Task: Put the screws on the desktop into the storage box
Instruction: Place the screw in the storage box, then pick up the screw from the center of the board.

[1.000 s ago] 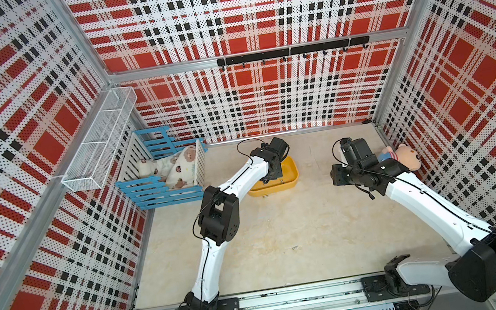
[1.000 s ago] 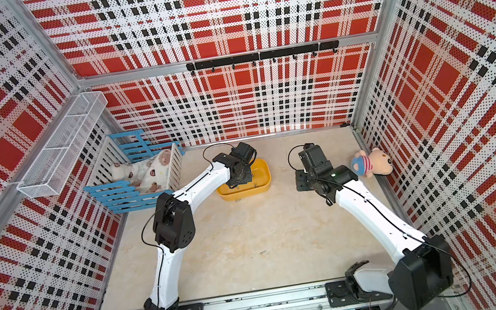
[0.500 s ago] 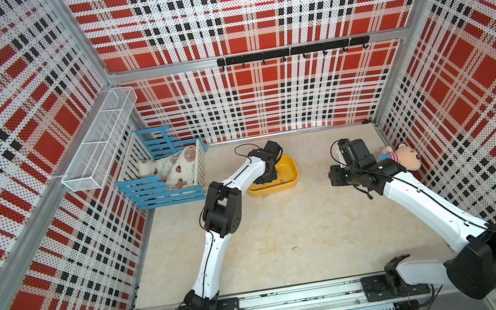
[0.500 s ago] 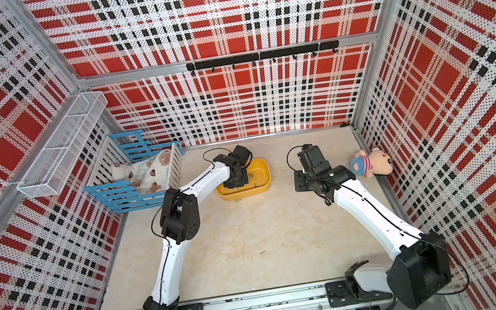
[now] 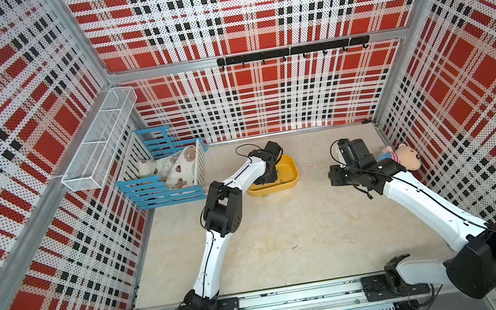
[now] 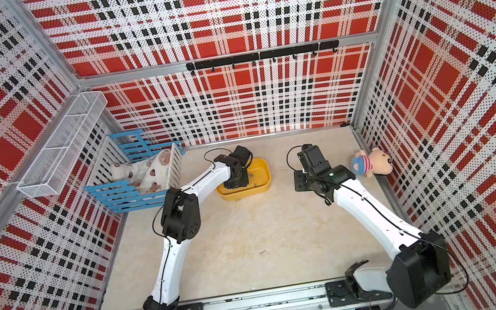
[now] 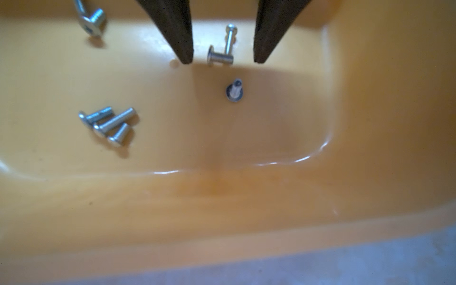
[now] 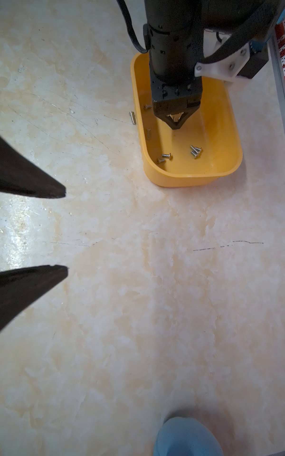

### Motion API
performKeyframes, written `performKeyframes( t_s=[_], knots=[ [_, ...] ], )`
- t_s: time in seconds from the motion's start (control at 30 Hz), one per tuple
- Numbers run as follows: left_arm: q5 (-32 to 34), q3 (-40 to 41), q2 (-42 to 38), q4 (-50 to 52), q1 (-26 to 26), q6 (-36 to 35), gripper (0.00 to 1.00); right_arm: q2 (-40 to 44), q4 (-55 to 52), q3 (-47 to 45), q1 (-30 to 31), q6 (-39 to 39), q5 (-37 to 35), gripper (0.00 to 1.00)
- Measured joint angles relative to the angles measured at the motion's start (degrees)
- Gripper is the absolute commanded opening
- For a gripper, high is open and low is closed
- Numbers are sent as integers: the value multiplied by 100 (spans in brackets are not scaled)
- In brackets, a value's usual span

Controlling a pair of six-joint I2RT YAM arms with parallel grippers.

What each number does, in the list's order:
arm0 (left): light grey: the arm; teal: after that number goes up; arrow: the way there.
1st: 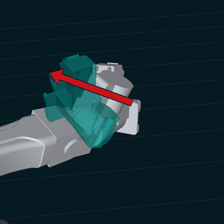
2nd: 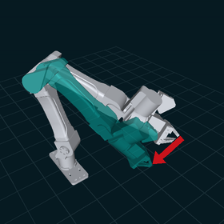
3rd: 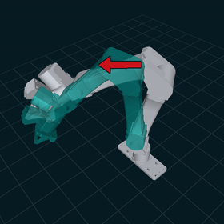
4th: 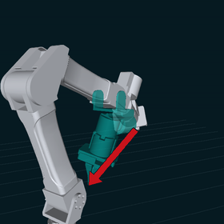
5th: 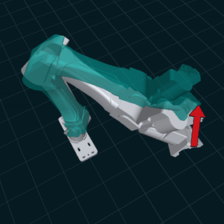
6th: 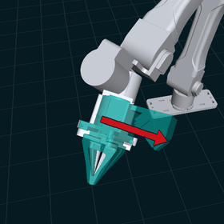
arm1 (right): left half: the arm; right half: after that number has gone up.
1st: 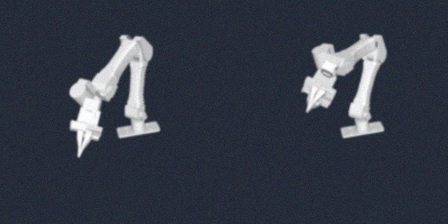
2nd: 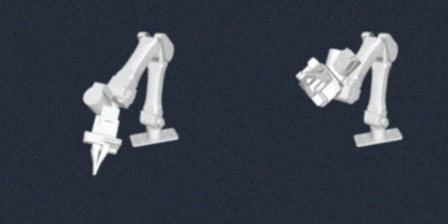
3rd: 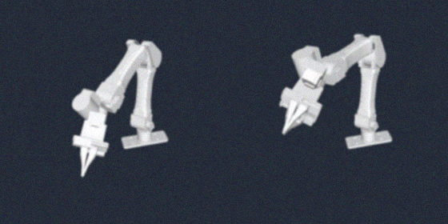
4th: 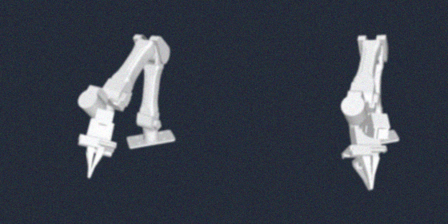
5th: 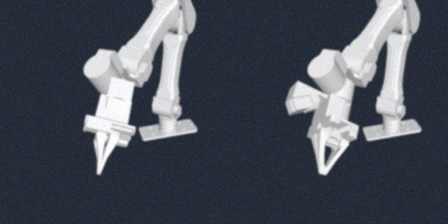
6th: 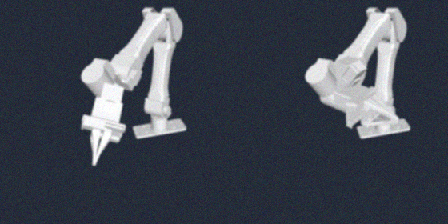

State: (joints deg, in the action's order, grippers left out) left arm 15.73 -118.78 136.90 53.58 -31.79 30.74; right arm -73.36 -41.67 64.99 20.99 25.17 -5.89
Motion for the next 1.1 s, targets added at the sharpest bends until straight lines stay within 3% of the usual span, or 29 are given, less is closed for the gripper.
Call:
performKeyframes(
  t_s=[0.2,0.47,0.73,1.1],
  knots=[
    [192,-120,-874,11,-20,-15,61,0,-76,146,221,2,-13,51],
    [525,-44,-2590,-39,-155,31,63,-339,-162,295,1233,181,-74,52],
    [758,1318,-3958,-33,-70,175,64,-850,-153,-310,2286,232,101,53],
    [758,2903,-5023,-42,428,269,64,-1615,-295,-487,3281,-756,719,51]
  ],
)
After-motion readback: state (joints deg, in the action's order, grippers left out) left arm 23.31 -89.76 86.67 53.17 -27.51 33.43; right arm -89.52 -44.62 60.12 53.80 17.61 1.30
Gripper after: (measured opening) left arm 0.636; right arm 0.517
